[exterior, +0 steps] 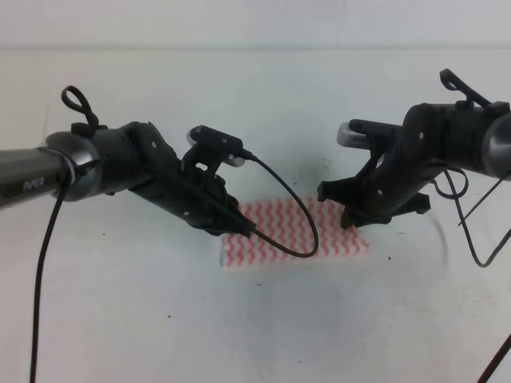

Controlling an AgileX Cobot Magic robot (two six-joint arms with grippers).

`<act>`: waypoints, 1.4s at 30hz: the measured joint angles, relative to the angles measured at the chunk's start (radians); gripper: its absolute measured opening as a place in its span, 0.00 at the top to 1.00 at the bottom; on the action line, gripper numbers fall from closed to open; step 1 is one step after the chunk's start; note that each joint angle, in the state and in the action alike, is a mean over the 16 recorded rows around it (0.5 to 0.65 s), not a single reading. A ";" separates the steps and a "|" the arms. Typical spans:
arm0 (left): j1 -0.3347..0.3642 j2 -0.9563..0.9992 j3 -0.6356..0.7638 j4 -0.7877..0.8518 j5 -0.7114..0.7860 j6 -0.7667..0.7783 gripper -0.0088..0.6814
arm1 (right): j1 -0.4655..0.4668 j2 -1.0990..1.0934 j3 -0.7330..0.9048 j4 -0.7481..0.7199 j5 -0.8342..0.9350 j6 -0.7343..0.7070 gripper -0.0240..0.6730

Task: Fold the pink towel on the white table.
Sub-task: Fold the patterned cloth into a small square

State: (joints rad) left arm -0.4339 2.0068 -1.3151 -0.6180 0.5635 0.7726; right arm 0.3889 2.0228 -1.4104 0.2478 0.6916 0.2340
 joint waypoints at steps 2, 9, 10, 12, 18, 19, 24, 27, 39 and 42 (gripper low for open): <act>0.000 0.000 0.000 0.000 0.001 0.000 0.99 | 0.000 0.000 0.000 0.000 -0.001 0.000 0.92; 0.000 0.001 0.000 0.001 0.004 0.000 0.99 | 0.000 -0.020 0.001 0.010 -0.011 -0.004 0.98; 0.000 0.001 0.000 0.001 0.004 0.000 0.99 | 0.000 -0.026 0.001 0.013 -0.013 -0.006 0.99; 0.000 0.001 0.000 0.001 0.004 0.000 0.99 | 0.001 -0.037 0.001 0.019 -0.018 -0.009 0.99; -0.001 0.002 -0.001 0.001 0.004 -0.001 0.99 | 0.001 -0.073 0.001 0.044 -0.030 -0.023 0.99; -0.001 0.002 -0.001 0.000 0.004 0.000 0.99 | 0.001 -0.079 0.001 0.054 -0.032 -0.029 0.99; 0.000 0.001 0.000 -0.007 0.004 0.003 0.99 | 0.000 -0.094 0.001 0.119 -0.039 -0.080 0.99; 0.000 0.001 0.000 -0.011 0.004 0.004 0.99 | 0.000 -0.098 0.001 0.168 -0.042 -0.115 0.99; 0.001 -0.022 -0.001 -0.018 0.013 0.024 0.99 | 0.002 -0.101 0.001 0.326 -0.057 -0.235 0.99; 0.002 -0.036 -0.001 -0.014 0.024 0.029 0.99 | 0.002 -0.101 0.001 0.333 -0.060 -0.244 0.99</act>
State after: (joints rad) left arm -0.4319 1.9710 -1.3166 -0.6321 0.5870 0.8017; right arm 0.3911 1.9215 -1.4090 0.5812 0.6319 -0.0096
